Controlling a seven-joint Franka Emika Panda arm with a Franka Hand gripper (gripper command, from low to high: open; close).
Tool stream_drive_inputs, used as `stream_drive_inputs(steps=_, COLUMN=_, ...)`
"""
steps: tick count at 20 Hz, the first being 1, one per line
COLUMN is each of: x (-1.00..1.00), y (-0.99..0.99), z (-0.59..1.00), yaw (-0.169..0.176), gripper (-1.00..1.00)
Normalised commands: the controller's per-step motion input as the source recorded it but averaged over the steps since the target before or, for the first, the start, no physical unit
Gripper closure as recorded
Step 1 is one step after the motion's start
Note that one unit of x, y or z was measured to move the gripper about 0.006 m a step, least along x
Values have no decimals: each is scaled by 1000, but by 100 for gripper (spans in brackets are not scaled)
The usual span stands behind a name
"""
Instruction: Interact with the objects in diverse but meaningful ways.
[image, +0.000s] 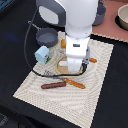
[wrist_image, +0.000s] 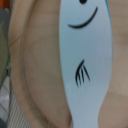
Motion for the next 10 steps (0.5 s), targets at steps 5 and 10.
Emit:
stream_drive_inputs(steps=5, x=117, y=-68, z=-144, yaw=34, gripper=100)
stream_drive_inputs(steps=10, x=137, y=-55, z=-114, yaw=34, gripper=100)
